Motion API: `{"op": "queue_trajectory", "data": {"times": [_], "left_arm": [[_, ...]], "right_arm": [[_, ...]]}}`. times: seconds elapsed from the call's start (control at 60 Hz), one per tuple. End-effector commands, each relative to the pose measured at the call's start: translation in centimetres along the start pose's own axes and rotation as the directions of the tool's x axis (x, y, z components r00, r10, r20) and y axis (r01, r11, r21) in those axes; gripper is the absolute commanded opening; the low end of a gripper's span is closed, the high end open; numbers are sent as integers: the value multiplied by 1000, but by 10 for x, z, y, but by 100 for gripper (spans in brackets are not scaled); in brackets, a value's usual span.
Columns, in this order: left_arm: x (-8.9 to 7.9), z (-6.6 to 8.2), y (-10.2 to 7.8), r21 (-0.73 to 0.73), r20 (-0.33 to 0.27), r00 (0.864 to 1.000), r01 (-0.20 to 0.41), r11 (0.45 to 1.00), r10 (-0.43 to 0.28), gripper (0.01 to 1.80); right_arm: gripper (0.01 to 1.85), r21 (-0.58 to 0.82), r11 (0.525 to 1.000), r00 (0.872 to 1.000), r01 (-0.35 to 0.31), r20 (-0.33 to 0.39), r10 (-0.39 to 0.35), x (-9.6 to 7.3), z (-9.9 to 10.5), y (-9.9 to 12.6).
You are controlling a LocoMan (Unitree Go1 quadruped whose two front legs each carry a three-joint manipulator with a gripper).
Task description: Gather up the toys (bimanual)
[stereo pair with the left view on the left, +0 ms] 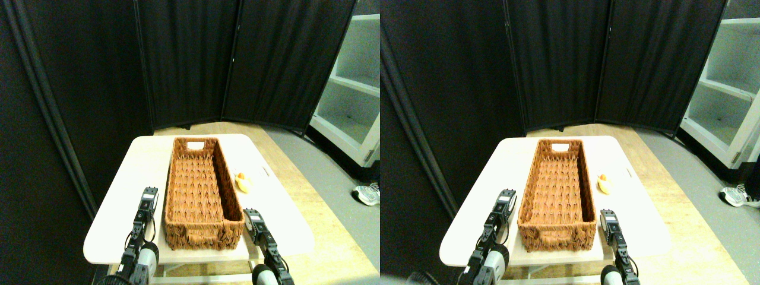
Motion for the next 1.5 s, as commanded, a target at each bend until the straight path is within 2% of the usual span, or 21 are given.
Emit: {"op": "queue_trajectory", "data": {"times": [0.017,0.467,0.567,0.617,0.683,0.767,0.933,0.983,1.033,1.1,1.15,1.2,1.25,1.3,1.367,1.417,1.467,1.5], "left_arm": [[1,4,-2,-1,29,1000,9,1000,-8,1],[-1,6,-3,29,8,1000,25,999,-25,1],[0,4,0,-6,27,998,49,999,-48,1],[2,3,2,-23,45,994,98,995,-97,1],[3,4,3,-29,41,994,100,995,-99,1],[4,4,5,-24,43,993,114,993,-113,4],[4,5,8,8,53,993,109,994,-110,5],[4,5,8,7,57,992,115,993,-115,2],[4,5,8,-8,57,993,109,994,-108,1],[5,4,9,-17,54,993,106,994,-105,3],[5,3,9,-5,53,993,104,995,-104,5],[5,3,10,0,51,993,110,994,-109,5],[5,4,10,7,44,994,96,995,-97,7],[4,4,11,8,43,995,91,996,-91,7],[5,5,12,25,37,996,80,996,-81,11],[5,6,13,32,40,996,81,996,-82,12],[6,6,14,44,58,994,88,995,-90,13],[6,6,15,41,61,994,83,996,-86,13]], "right_arm": [[28,-10,1000,1000,-3,27,4,0,5,1],[26,-8,1000,999,-18,42,18,-1,5,0],[27,-1,1000,999,-16,42,16,0,5,0],[27,4,1000,998,-28,53,28,1,7,-1],[24,26,998,995,-58,81,56,4,12,-2],[26,33,997,995,-63,82,61,7,17,-4],[26,53,994,988,-98,124,91,15,33,-5],[24,56,992,984,-117,144,108,17,35,-5],[20,68,986,972,-151,193,136,22,41,-4],[23,65,987,971,-149,199,134,24,47,-4],[26,158,975,969,-158,215,122,30,53,-5],[29,181,972,971,-153,210,114,33,56,-6],[31,312,935,976,-170,187,116,40,60,-10],[34,323,932,976,-167,185,111,44,62,-12],[41,456,876,984,-154,152,94,52,65,-17],[45,475,869,987,-139,140,81,54,65,-18],[58,580,805,991,-127,106,80,60,64,-21],[61,584,803,992,-119,98,76,62,64,-21]]}}
